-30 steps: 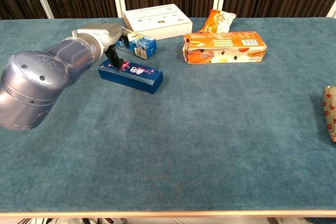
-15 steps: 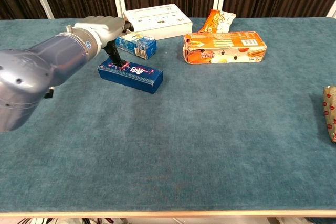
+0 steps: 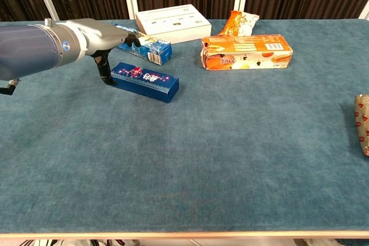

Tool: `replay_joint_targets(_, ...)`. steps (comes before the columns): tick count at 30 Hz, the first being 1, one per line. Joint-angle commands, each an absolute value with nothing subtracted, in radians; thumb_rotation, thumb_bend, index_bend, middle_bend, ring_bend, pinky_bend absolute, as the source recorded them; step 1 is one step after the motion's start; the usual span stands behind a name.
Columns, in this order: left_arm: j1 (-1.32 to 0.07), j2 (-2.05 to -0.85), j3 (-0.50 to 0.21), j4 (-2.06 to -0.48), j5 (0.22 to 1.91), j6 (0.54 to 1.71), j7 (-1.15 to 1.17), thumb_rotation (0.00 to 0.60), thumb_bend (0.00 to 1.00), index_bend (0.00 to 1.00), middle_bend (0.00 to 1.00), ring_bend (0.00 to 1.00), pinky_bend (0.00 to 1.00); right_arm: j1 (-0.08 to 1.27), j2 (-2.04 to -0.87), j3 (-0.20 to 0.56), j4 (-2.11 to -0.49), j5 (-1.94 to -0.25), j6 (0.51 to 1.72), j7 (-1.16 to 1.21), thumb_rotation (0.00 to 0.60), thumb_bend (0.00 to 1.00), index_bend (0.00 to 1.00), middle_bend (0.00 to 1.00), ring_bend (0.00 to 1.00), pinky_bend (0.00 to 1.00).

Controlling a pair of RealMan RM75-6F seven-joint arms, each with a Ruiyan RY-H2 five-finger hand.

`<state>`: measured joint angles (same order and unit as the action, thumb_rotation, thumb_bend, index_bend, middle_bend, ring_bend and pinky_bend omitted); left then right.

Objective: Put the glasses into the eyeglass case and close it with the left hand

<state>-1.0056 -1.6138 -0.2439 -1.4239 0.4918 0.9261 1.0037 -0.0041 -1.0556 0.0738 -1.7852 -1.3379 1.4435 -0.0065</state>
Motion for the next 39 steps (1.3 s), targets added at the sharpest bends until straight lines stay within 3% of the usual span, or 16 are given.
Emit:
replay_joint_targets(1,-1.025,-1.624,-0.231,-1.386,0.461,0.893,0.998,0.600,0.20,0.08,0.10,0.00,0.05,-0.004,-1.056,0.074,-1.785,-1.337,1.444,-0.007,0.600,0.16,0.07,0.02,0.10,0.16)
replay_joint_targets(11,-1.052,-1.705,-0.211,-1.257,0.551,0.840,0.887,0.600,0.21,0.12,0.15,0.02,0.08,-0.005,-1.055,0.074,-1.785,-1.334,1.442,-0.003,0.600,0.16,0.07,0.02,0.10,0.16)
replay_joint_targets(17,-1.064,-1.736,-0.197,-1.219,0.574,0.828,0.858,0.600,0.25,0.16,0.22,0.05,0.09,-0.005,-1.054,0.074,-1.786,-1.335,1.441,-0.002,0.600,0.16,0.07,0.02,0.10,0.16)
replay_joint_targets(39,-1.082,-1.757,-0.187,-1.201,0.549,0.879,0.857,0.600,0.31,0.21,0.37,0.06,0.09,-0.004,-1.053,0.072,-1.786,-1.336,1.438,-0.003,0.600,0.16,0.07,0.02,0.10,0.16)
